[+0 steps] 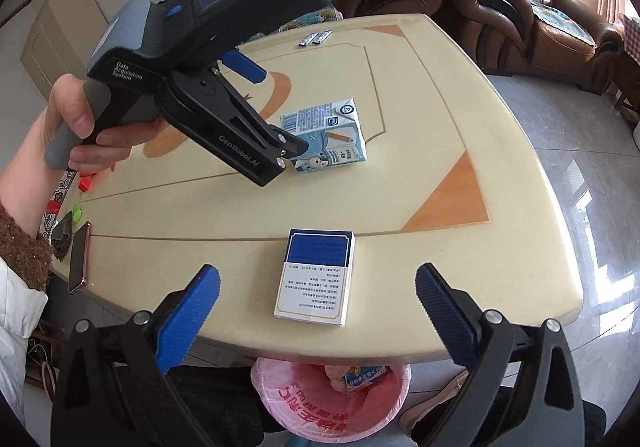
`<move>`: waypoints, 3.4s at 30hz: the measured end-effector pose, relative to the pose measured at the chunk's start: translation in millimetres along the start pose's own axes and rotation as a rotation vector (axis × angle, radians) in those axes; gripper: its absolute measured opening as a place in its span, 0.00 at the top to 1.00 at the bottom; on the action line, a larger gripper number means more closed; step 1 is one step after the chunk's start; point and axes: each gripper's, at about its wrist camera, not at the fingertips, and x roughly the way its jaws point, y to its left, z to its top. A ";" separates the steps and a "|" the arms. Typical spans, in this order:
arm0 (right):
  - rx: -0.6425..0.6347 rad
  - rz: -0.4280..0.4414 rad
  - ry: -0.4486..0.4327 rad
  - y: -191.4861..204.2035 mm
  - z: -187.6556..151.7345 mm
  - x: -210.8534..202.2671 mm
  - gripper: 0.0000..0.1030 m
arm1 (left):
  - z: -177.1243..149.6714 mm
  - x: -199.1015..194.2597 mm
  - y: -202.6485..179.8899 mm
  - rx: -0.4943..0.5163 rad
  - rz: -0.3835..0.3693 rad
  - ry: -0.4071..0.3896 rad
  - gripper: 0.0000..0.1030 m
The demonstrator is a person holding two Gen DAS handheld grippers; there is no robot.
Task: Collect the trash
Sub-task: 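Grasp the white milk carton with the left tool while the right tool grasps the blue-white box, then carry the milk carton and blue-white box with both tools over the bin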
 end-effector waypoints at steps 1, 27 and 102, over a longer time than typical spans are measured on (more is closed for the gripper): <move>-0.001 0.000 0.007 0.2 0.5 4.3 0.07 | 1.1 4.3 0.9 0.005 -0.003 0.006 0.06; 0.006 -0.004 0.133 2.7 -15.6 104.4 0.07 | 24.1 70.8 -9.6 0.057 -0.068 0.066 0.06; -0.276 -0.011 -0.255 37.9 -43.9 -99.6 0.39 | -178.7 -145.0 -103.1 -0.762 0.129 -0.230 0.59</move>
